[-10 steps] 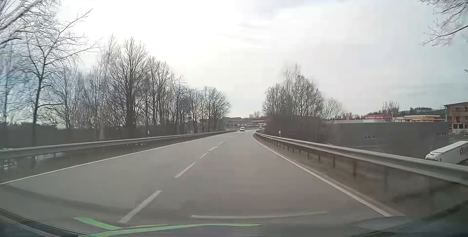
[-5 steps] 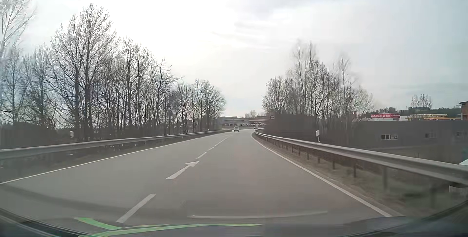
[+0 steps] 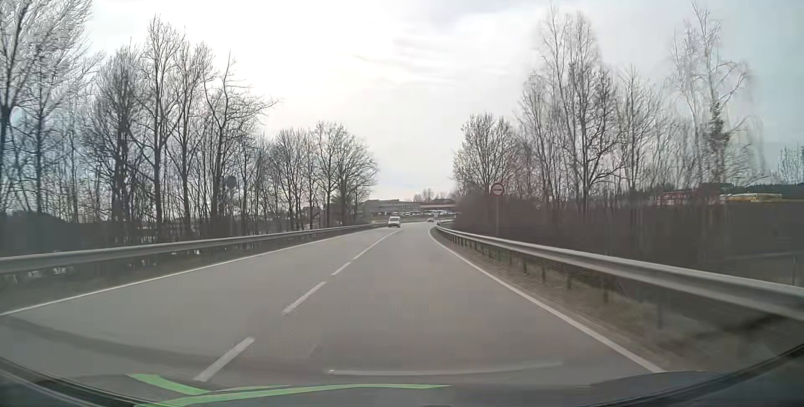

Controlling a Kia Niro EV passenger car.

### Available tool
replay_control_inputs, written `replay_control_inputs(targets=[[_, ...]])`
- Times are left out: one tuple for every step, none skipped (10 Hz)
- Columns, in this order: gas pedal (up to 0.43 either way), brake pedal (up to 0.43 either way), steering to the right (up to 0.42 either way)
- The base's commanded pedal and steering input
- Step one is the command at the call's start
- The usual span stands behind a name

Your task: Follow the waypoints while adhering to traffic rules and regulations

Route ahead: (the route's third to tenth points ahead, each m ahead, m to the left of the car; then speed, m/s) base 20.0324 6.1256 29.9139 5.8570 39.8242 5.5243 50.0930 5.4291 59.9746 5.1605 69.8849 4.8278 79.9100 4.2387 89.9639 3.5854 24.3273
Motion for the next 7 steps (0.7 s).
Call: replay_control_inputs(targets=[[0.13, 0.0, 0.007], [0.13, 0.0, 0.007], [0.13, 0.0, 0.006], [0.13, 0.0, 0.005], [0.13, 0.0, 0.005], [0.13, 0.0, 0.004], [0.13, 0.0, 0.004]])
